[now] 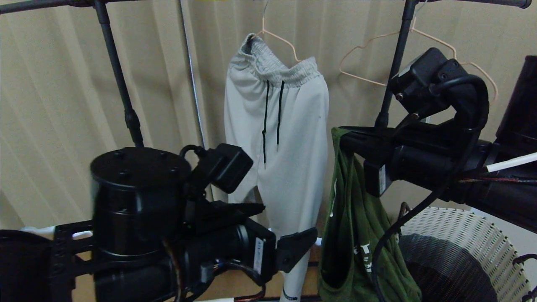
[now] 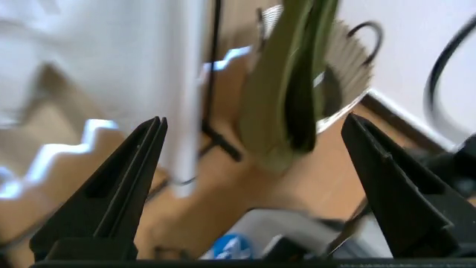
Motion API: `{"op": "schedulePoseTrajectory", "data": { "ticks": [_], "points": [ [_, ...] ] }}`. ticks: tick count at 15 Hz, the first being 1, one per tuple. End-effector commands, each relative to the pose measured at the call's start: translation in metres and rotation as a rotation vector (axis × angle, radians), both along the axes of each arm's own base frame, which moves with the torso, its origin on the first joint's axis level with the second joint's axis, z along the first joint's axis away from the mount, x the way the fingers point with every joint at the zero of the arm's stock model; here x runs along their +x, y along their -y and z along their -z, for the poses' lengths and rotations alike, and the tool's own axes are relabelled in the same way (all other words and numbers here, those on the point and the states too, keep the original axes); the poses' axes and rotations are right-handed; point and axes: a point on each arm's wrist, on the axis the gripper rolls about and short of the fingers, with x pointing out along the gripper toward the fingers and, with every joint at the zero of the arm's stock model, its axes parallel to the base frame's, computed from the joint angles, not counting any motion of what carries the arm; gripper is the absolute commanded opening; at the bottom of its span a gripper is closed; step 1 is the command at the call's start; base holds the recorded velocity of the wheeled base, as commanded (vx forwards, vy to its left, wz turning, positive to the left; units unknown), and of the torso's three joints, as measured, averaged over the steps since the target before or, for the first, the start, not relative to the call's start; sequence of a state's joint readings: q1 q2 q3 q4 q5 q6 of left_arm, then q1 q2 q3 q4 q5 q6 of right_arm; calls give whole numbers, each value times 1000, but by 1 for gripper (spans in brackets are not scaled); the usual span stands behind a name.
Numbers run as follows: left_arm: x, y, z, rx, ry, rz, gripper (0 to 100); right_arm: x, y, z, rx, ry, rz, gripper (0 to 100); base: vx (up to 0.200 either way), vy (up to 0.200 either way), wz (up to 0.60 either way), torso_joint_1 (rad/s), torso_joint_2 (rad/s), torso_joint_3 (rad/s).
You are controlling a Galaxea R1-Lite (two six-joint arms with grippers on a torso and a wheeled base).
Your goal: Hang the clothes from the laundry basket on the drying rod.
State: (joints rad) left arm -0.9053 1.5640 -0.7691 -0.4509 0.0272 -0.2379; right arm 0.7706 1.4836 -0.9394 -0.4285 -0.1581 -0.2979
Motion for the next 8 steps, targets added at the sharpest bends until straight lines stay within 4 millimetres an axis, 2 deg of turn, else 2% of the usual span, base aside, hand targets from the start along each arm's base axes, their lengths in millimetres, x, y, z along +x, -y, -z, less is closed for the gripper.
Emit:
{"op": "schedulePoseTrajectory", "data": {
  "ticks": [1,4,8],
  "points": [
    [16,26,17,40,-40,6,100,-2,-5,3,1,-9,-17,0,0,0,0,0,0,0],
    [30,39,36,28,-67,-48,100,-4,-6,2,10,-12,-22,0,0,0,0,0,0,0],
    [45,39,61,85,-113,-88,100,-7,-5,0,15,-6,-27,0,0,0,0,0,0,0]
  ]
}}
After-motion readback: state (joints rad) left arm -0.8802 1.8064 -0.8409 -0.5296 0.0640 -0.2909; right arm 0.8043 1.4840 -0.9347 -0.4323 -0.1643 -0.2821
